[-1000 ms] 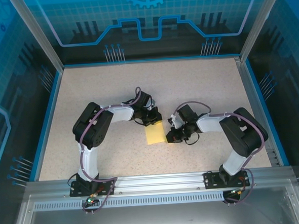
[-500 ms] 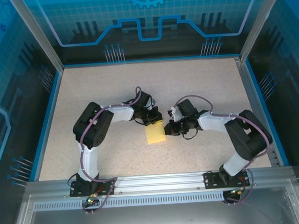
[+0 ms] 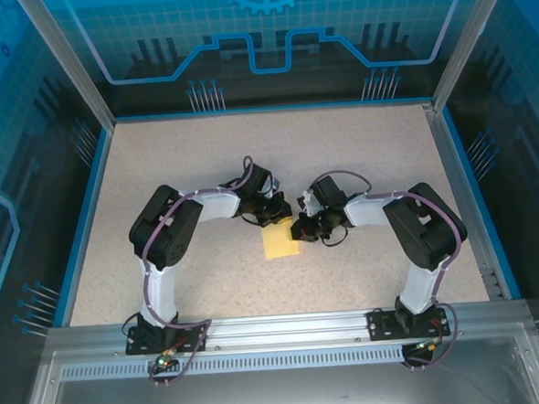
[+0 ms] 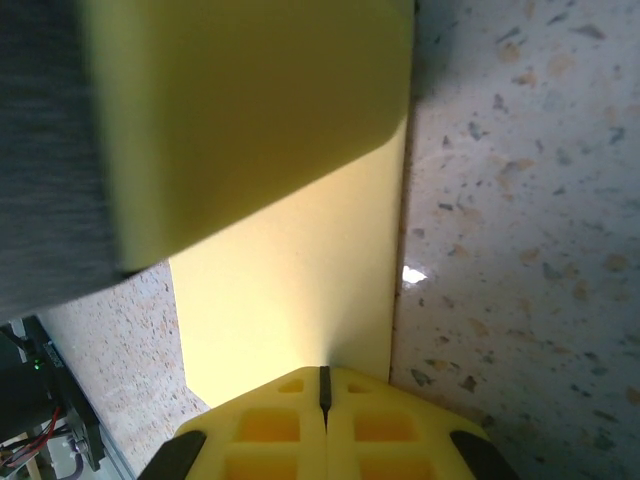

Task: Fold a paper plane with a square sheet of paper (pick it up from the middle)
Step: First fold in half a square sheet of paper at the center of the table.

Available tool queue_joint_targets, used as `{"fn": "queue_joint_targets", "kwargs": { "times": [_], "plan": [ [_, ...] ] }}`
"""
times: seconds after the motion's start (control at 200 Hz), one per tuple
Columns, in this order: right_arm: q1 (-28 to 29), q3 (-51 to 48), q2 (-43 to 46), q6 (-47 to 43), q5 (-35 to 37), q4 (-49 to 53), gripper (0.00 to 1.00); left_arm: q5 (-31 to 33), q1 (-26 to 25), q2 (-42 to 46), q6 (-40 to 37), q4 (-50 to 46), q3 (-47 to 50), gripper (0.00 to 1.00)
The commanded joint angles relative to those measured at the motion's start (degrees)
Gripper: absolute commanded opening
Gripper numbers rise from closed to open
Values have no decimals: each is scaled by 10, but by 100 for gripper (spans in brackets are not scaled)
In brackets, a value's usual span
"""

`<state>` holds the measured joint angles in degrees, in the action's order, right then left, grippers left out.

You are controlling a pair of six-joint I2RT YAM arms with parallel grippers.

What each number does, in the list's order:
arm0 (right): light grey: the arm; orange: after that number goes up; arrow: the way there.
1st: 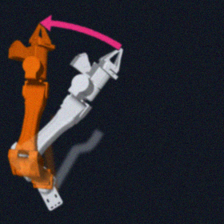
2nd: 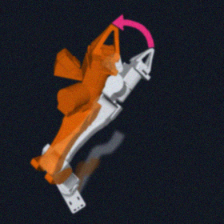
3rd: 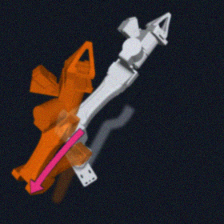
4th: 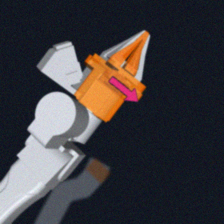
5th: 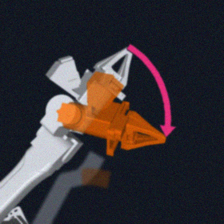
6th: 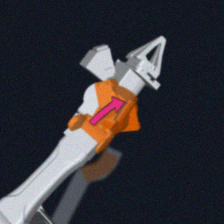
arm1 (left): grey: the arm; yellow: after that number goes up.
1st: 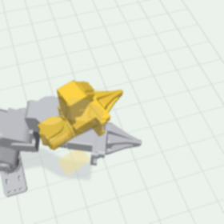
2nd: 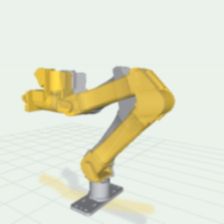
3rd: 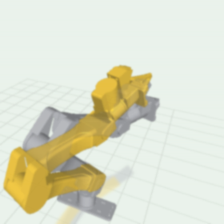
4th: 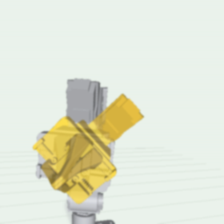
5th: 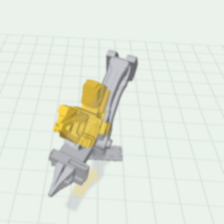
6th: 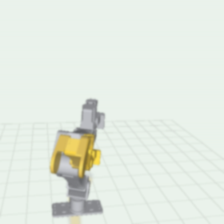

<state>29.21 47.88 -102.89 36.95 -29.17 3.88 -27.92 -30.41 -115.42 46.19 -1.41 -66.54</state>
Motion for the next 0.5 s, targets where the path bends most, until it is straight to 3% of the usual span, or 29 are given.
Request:
{"fn": "queue_joint_targets", "kwargs": {
  "times": [0.0,0.495],
  "plan": [
    [-2,-12,-12,-15,-3,24,4,-14,4,35,-5,-7,-1,2],
    [-3,-20,-12,-22,-1,44,4,26,4,-39,-40,-78,-56,2]
  ]
}}
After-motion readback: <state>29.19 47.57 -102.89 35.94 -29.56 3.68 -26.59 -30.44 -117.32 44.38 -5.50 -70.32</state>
